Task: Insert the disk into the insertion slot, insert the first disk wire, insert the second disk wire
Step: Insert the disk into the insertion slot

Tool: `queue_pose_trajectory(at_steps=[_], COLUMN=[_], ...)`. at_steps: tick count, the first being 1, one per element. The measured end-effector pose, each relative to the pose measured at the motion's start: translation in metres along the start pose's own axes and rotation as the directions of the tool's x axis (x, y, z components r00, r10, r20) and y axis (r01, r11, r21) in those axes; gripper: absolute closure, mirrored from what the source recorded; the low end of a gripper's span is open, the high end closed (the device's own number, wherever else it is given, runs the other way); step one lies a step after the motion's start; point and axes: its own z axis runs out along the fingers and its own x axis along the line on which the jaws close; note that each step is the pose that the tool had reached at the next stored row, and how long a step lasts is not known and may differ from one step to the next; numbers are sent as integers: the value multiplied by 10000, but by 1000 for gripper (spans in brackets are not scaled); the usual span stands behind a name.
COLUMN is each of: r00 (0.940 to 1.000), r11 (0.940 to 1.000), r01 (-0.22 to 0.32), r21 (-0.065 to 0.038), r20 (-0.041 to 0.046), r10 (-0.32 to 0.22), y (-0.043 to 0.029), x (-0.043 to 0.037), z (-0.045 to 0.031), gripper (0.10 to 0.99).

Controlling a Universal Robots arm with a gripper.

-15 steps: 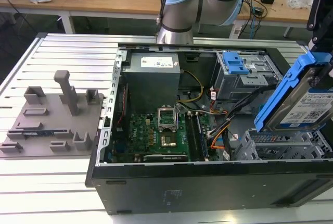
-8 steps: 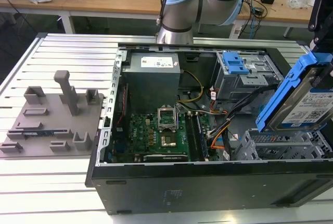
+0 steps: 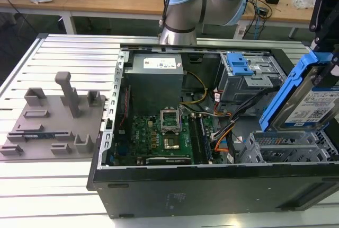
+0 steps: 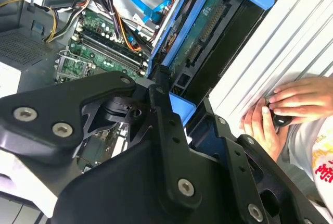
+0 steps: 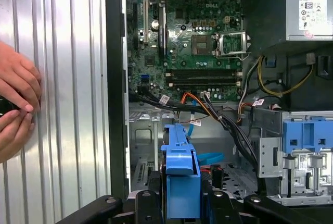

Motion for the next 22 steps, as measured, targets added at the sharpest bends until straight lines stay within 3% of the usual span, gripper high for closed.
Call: queue_pose_trajectory(at_steps=[22], r00=[10000], r11=[10000], r01=[-74], r21=[1], r20=[-10], r10=[74], y=[12], x=[11], z=[121], gripper=[722])
